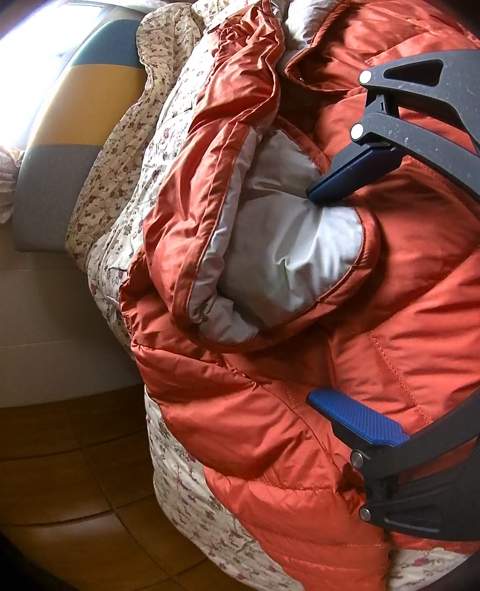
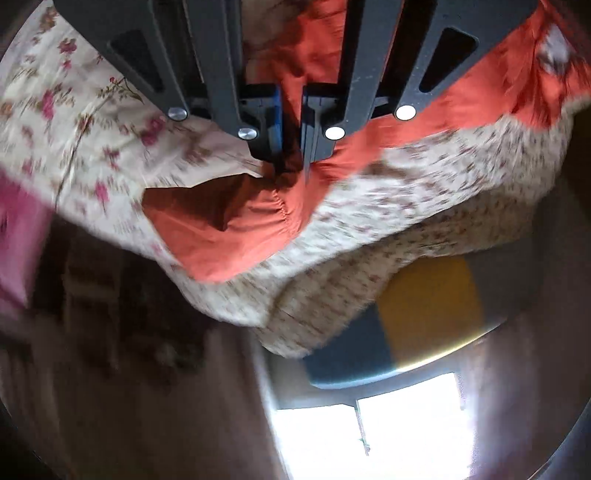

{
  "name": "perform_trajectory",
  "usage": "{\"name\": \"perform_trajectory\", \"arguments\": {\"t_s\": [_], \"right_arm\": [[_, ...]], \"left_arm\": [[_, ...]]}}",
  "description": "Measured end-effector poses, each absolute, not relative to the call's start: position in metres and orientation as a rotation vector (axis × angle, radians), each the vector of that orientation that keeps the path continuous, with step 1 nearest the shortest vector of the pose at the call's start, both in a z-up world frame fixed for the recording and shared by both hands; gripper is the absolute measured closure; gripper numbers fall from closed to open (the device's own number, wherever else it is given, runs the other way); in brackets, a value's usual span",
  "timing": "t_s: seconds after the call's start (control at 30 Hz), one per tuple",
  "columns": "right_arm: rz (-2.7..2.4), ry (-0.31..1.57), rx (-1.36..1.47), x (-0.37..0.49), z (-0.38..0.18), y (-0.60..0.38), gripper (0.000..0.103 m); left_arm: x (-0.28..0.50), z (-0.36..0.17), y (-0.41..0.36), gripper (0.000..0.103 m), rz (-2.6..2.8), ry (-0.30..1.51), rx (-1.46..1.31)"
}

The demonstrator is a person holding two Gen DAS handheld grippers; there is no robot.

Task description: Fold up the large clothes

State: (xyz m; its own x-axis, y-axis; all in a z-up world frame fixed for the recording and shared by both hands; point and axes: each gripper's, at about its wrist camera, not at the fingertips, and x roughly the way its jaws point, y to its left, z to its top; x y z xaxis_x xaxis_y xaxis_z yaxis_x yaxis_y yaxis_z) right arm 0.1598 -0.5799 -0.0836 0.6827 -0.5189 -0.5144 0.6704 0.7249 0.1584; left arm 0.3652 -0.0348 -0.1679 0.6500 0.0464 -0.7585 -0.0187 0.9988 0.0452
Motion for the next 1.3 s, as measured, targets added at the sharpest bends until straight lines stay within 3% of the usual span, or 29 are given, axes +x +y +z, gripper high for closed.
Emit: {"name": "perform_trajectory", "arguments": {"t_s": [0.4, 0.83, 1.1, 1.3], "right_arm": [[-0.334, 0.393, -0.078, 0.213, -0.060, -0.388, 0.098], [0.132, 0.405, -0.560, 0.240, -0.111, -0.223, 0.098], [0.345, 0.426, -0.653, 0.243, -0.134, -0.175, 0.098], [0.426, 0.550, -0.681, 0.265, -0.154, -0.182, 0.096]], "left_arm": [[0.370, -0.174, -0.029, 0.003, 0.028, 0.885, 0.015], [0.359, -0.157, -0.013, 0.003, 0.012, 0.874, -0.076], [0.332, -0.132, 0.018, 0.003, 0.048, 0.808, -0.123], [0.313, -0.121, 0.044, 0.003, 0.136, 0.757, -0.168]]}}
